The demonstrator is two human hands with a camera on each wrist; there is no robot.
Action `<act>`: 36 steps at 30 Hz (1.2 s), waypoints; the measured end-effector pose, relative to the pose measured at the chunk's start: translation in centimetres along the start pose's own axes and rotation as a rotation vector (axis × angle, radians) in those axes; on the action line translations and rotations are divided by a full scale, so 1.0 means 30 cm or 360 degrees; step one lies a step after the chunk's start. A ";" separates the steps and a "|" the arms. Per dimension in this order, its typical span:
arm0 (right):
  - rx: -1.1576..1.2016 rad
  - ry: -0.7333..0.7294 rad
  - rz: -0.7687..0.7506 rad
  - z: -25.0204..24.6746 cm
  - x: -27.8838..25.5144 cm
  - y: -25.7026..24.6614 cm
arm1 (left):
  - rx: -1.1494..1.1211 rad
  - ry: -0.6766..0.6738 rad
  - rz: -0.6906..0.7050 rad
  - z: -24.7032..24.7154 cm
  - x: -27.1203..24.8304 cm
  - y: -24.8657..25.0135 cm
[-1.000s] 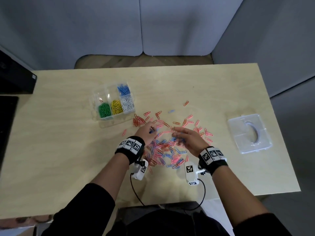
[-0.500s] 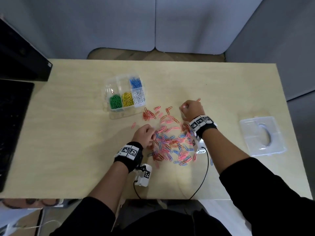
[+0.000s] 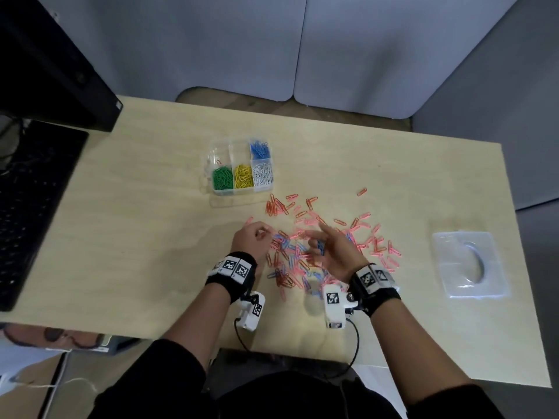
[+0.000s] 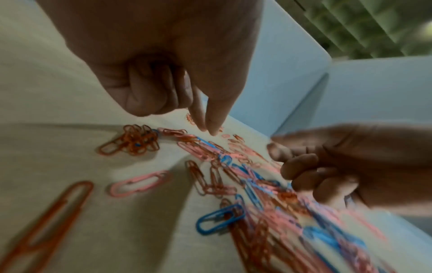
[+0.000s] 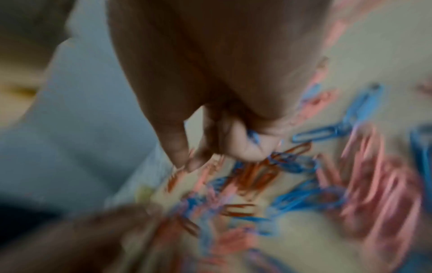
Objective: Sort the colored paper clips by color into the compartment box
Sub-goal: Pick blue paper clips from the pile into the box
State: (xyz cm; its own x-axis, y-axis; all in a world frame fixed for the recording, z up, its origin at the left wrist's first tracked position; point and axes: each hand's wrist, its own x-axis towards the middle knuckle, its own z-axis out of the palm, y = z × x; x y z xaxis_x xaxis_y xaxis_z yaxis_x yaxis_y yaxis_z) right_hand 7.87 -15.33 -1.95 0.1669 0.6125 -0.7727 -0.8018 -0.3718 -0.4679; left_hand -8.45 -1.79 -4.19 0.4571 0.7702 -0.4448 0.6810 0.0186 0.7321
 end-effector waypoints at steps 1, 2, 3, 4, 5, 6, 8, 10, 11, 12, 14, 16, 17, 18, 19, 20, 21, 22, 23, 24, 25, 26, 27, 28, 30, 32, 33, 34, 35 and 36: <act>-0.0369 0.0121 -0.0107 -0.002 0.013 0.024 | 0.0063 0.0046 0.0062 -0.006 -0.006 -0.003; -0.0825 0.0263 -0.0249 -0.006 0.025 0.044 | 0.0140 0.0076 0.0124 -0.008 -0.010 -0.007; -0.1273 0.0434 -0.0408 -0.007 0.037 0.060 | 0.0220 0.0083 0.0163 -0.009 -0.013 -0.002; -0.1620 0.0580 -0.0534 -0.003 0.044 0.070 | 0.0302 0.0081 0.0186 -0.007 -0.017 0.008; -0.1817 0.0675 -0.0608 0.005 0.047 0.078 | 0.0385 0.0075 0.0193 -0.002 -0.017 0.016; -0.1908 0.0728 -0.0661 0.014 0.049 0.086 | 0.0461 0.0076 0.0205 0.003 -0.018 0.028; -0.1988 0.0741 -0.0711 0.026 0.060 0.098 | 0.0552 0.0086 0.0216 0.015 -0.021 0.046; -0.2099 0.0667 -0.0696 0.034 0.063 0.100 | 0.0561 0.0095 0.0225 0.022 -0.025 0.052; -0.2132 0.0619 -0.0682 0.036 0.059 0.096 | 0.0551 0.0091 0.0222 0.022 -0.028 0.054; -0.2114 0.0576 -0.0688 0.038 0.054 0.090 | 0.0529 0.0087 0.0215 0.019 -0.031 0.051; -0.1981 0.0518 -0.0723 0.021 0.049 0.077 | 0.0454 0.0043 0.0169 0.012 -0.031 0.040; -0.1811 0.0467 -0.0714 -0.002 0.041 0.062 | 0.0343 -0.0002 0.0166 0.003 -0.032 0.036; -0.1677 0.0432 -0.0672 -0.011 0.040 0.057 | 0.0276 -0.0005 0.0171 -0.002 -0.033 0.036; -0.1479 0.0387 -0.0604 -0.018 0.039 0.053 | 0.0208 0.0003 0.0158 -0.007 -0.030 0.034; -0.1252 0.0321 -0.0526 -0.016 0.033 0.048 | 0.0159 0.0013 0.0121 -0.016 -0.029 0.035; -0.1031 0.0241 -0.0451 -0.011 0.030 0.044 | 0.0127 0.0012 0.0079 -0.026 -0.029 0.036; -0.0826 0.0159 -0.0372 0.000 0.026 0.041 | 0.0091 0.0006 0.0051 -0.034 -0.027 0.035; -0.0643 0.0084 -0.0289 0.020 0.020 0.036 | 0.0055 -0.0009 0.0028 -0.043 -0.025 0.030; -0.0499 0.0036 -0.0224 0.042 0.019 0.031 | 0.0008 -0.0034 0.0007 -0.051 -0.024 0.026; -0.0403 0.0019 -0.0178 0.062 0.022 0.029 | -0.0018 -0.0060 -0.0001 -0.057 -0.023 0.023; -0.0350 0.0033 -0.0151 0.080 0.028 0.030 | -0.0009 -0.0081 0.0023 -0.059 -0.020 0.020; -0.0328 0.0074 -0.0143 0.095 0.034 0.036 | 0.0025 -0.0093 0.0056 -0.060 -0.015 0.023; -0.0338 0.0144 -0.0156 0.107 0.038 0.044 | 0.0069 -0.0091 0.0085 -0.058 -0.010 0.026; -0.0395 0.0243 -0.0185 0.114 0.042 0.054 | 0.0102 -0.0088 0.0104 -0.053 -0.007 0.031; -0.0643 0.0466 -0.0267 0.120 0.043 0.078 | 0.0118 -0.0076 0.0123 -0.037 0.002 0.039; -0.0951 0.0655 -0.0373 0.116 0.050 0.107 | 0.0167 -0.0032 0.0097 -0.019 0.007 0.049; -0.1121 0.0753 -0.0430 0.113 0.057 0.119 | 0.0195 -0.0022 0.0101 -0.011 0.007 0.056; -0.1306 0.0845 -0.0484 0.109 0.064 0.128 | 0.0220 -0.0027 0.0127 -0.005 0.002 0.063; -0.1490 0.0914 -0.0523 0.109 0.070 0.134 | 0.0250 -0.0042 0.0173 0.002 -0.001 0.064; -0.1642 0.0949 -0.0545 0.111 0.076 0.138 | 0.0299 -0.0072 0.0219 0.005 -0.004 0.065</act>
State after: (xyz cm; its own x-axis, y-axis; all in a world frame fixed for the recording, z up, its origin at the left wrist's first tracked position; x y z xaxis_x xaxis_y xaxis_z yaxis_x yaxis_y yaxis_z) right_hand 3.02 -13.16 -4.22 0.7303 0.4735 -0.4924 0.1155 -0.7960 -0.5942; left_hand -7.09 -1.94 -2.80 0.5752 0.7280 -0.3731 0.7030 -0.2068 0.6805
